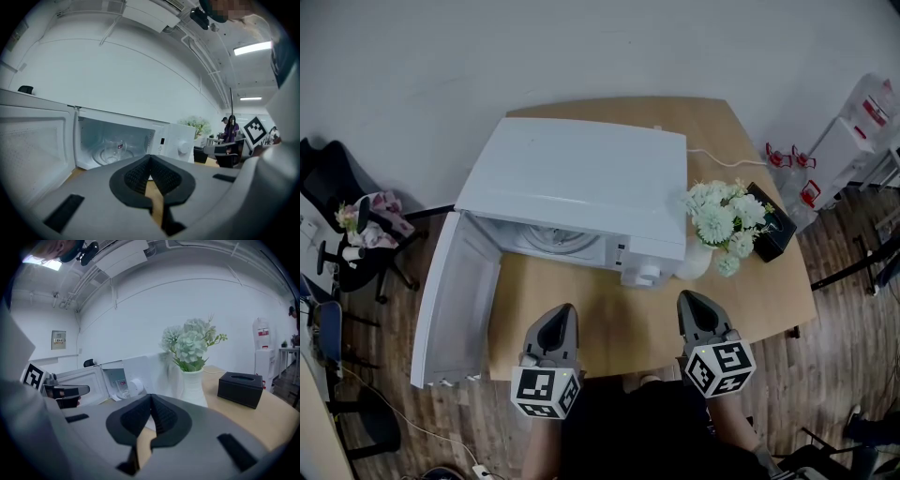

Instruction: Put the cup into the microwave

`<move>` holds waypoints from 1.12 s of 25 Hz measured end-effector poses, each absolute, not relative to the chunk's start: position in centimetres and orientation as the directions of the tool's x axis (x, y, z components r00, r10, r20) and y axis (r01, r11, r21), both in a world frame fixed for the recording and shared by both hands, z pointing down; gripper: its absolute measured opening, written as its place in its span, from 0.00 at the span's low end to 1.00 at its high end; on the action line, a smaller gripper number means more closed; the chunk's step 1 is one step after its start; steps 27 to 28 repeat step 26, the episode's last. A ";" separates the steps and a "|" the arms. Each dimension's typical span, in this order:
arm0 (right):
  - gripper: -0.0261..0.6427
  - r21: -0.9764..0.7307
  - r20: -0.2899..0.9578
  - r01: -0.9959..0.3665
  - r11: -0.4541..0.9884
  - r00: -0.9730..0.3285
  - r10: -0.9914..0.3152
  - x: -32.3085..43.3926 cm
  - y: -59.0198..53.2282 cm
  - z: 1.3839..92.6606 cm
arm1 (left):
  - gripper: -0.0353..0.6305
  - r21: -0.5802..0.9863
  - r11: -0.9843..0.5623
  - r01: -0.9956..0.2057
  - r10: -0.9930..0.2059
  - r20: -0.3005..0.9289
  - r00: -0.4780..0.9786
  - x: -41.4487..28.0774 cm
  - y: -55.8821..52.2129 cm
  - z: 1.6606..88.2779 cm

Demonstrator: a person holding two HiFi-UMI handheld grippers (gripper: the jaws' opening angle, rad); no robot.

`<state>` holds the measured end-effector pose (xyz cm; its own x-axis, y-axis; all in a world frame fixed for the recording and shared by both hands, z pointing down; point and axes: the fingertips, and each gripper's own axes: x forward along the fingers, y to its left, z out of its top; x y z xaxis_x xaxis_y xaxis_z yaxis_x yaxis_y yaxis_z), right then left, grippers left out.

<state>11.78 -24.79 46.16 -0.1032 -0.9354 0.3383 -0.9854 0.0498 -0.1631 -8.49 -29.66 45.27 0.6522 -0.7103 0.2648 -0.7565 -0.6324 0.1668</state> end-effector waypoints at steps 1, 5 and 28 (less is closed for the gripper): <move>0.03 -0.161 0.339 -0.986 0.051 -0.103 -0.935 11.8 -24.8 46.2 | 0.06 0.167 -0.632 -0.757 -0.710 0.265 0.652 -8.4 -29.6 45.3; 0.03 -0.158 0.340 -0.986 0.055 -0.106 -0.935 11.9 -24.7 46.2 | 0.06 0.162 -0.631 -0.759 -0.712 0.269 0.649 -8.3 -29.6 45.4; 0.03 -0.164 0.349 -0.985 0.058 -0.113 -0.930 11.8 -24.9 46.6 | 0.06 0.179 -0.618 -0.766 -0.714 0.281 0.641 -8.3 -29.8 46.2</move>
